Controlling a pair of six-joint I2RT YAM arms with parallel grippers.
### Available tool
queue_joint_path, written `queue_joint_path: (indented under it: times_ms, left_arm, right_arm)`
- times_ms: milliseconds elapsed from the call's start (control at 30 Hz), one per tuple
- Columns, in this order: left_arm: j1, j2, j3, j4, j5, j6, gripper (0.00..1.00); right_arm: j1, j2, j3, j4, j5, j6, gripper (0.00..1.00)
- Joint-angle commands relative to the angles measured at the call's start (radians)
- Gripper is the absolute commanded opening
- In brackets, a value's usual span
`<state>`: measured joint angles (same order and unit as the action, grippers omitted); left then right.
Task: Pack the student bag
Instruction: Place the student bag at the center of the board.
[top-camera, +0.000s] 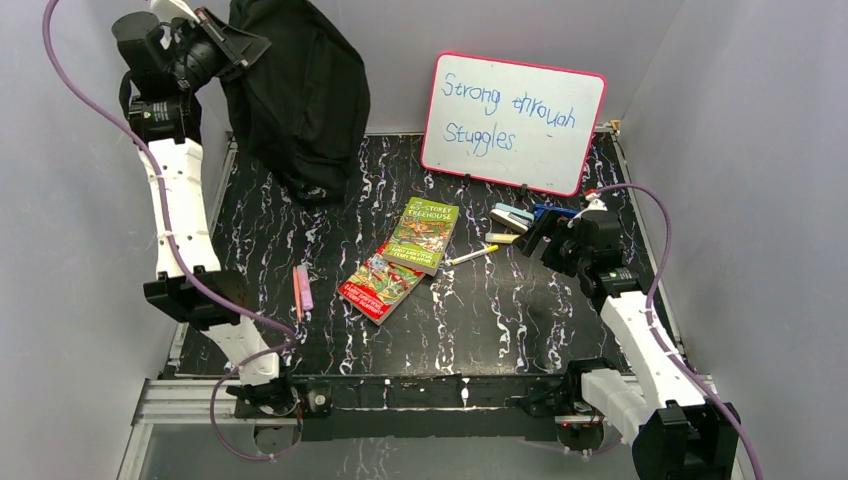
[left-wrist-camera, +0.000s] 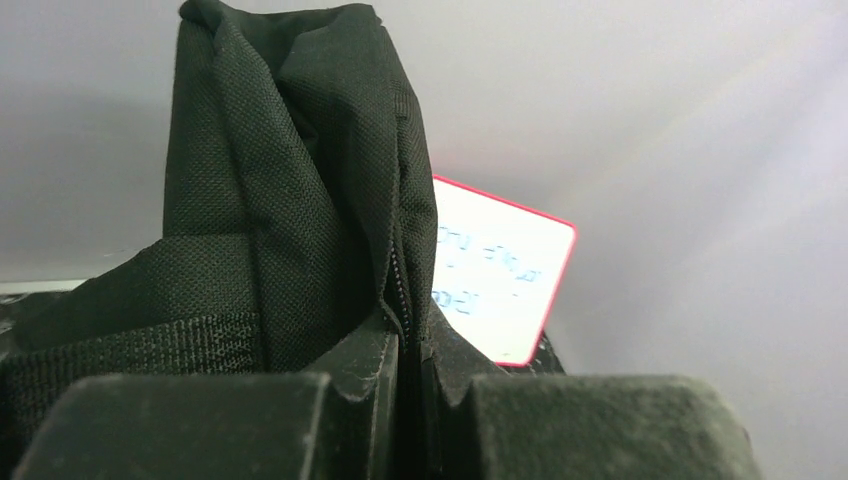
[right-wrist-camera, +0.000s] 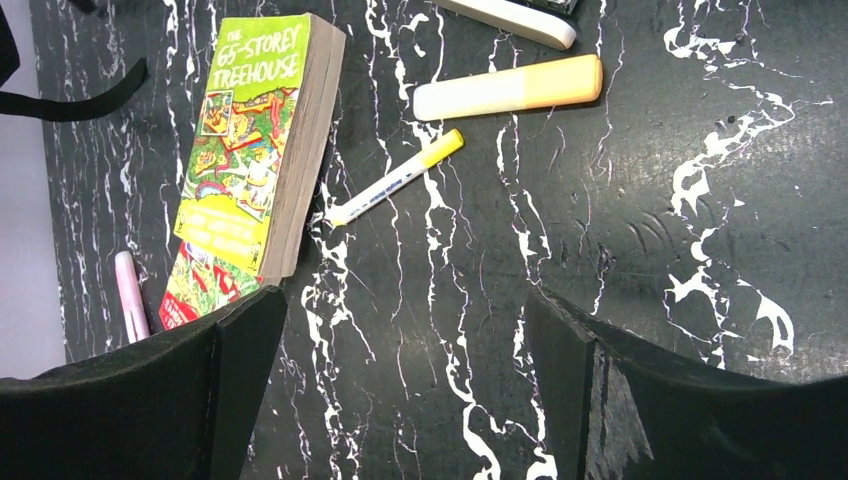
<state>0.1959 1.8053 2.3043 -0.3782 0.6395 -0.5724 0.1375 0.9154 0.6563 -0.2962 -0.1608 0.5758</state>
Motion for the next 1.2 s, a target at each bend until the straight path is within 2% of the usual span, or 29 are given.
queue_joint_path:
  times_ms: [0,100,233,567,800,1000,1167]
  left_arm:
    - [-0.138,-0.147,-0.020,0.165,0.059,-0.061,0.00]
    - [-0.237,-0.180,-0.032,0.162,0.049,-0.073,0.00]
    - [-0.296,-0.240,-0.077,0.163,0.047,-0.102,0.00]
    - [-0.401,-0.445,-0.389,0.247,0.028,-0.172,0.00]
    - [-0.504,-0.512,-0.603,0.325,-0.032,-0.182,0.00]
    - [-0.619,-0.501,-0.650,0.332,-0.076,-0.159,0.00]
    - [-0.702,-0.494,-0.669,0.339,-0.117,-0.155,0.00]
  right_arm:
    - [-0.006,-0.046,0.020,-0.007,0.008,-0.006,0.99]
    - [-0.006,-0.067,0.031,-0.024,0.020,-0.014,0.99]
    - [-0.006,-0.103,0.059,-0.052,0.040,-0.023,0.99]
    - [-0.005,-0.264,0.113,-0.093,0.110,-0.057,0.99]
    - [-0.006,-0.363,0.099,-0.084,0.110,-0.060,0.99]
    - [-0.005,-0.362,0.078,-0.072,0.058,-0.042,0.99]
    - [-0.005,-0.370,0.071,-0.070,0.078,-0.031,0.99]
